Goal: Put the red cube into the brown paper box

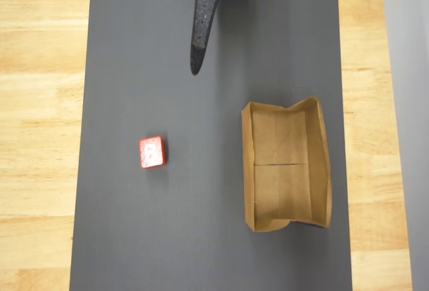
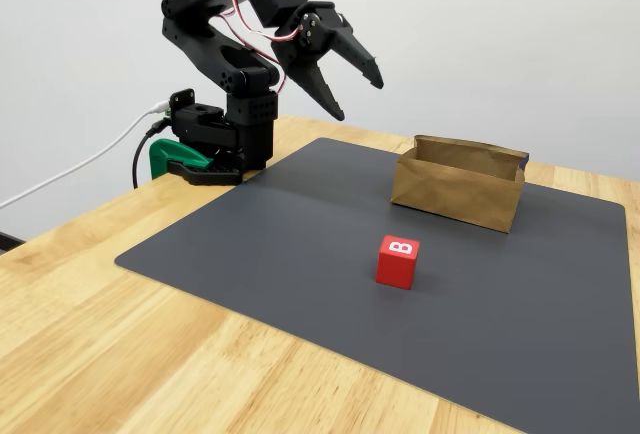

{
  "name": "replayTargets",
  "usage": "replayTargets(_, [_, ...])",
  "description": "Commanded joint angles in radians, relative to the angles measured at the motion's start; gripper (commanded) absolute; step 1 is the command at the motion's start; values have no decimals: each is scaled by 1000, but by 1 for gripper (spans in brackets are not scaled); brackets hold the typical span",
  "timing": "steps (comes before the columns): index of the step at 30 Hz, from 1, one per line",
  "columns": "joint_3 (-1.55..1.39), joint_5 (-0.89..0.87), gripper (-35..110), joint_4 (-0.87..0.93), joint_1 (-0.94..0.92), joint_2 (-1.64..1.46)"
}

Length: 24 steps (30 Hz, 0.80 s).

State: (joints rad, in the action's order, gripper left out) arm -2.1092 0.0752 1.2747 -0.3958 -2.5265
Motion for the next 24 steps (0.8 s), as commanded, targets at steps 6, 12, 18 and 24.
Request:
replayTargets(6, [370, 23, 40, 132, -75, 422])
replayTargets(12, [581, 183, 40, 169, -83, 658])
replayTargets(18, [769, 367, 42, 255, -120, 841])
replayTargets(24, [928, 508, 42, 354, -167, 1026])
